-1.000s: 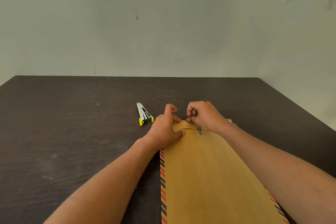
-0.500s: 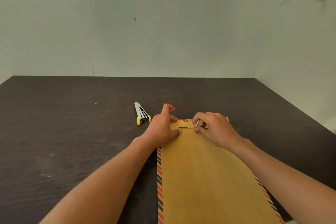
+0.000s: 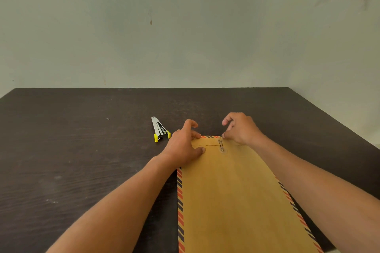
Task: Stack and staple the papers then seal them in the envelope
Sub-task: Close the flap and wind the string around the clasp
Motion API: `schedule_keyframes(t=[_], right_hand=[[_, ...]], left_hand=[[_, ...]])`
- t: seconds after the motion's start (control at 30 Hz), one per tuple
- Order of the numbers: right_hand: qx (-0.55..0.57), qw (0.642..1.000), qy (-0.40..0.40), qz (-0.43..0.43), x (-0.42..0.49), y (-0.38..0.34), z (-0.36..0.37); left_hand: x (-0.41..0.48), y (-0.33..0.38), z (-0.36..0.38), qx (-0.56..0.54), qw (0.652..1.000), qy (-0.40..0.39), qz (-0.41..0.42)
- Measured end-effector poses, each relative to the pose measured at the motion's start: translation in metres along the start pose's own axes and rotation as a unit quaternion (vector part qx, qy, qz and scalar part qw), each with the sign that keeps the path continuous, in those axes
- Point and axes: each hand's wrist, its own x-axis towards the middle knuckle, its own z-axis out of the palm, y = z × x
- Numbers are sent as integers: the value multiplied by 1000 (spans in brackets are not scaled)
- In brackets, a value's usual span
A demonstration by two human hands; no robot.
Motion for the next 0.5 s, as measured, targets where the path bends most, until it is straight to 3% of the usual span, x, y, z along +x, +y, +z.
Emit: schedule_keyframes(t=[0.33, 0.5], right_hand=[[-144, 985, -17, -89, 12, -23, 22], [-144, 980, -11, -133, 0, -18, 21]], left_hand=[[1, -1, 1, -4, 1000, 2, 0], [2, -2, 1, 4, 1000, 2, 0]])
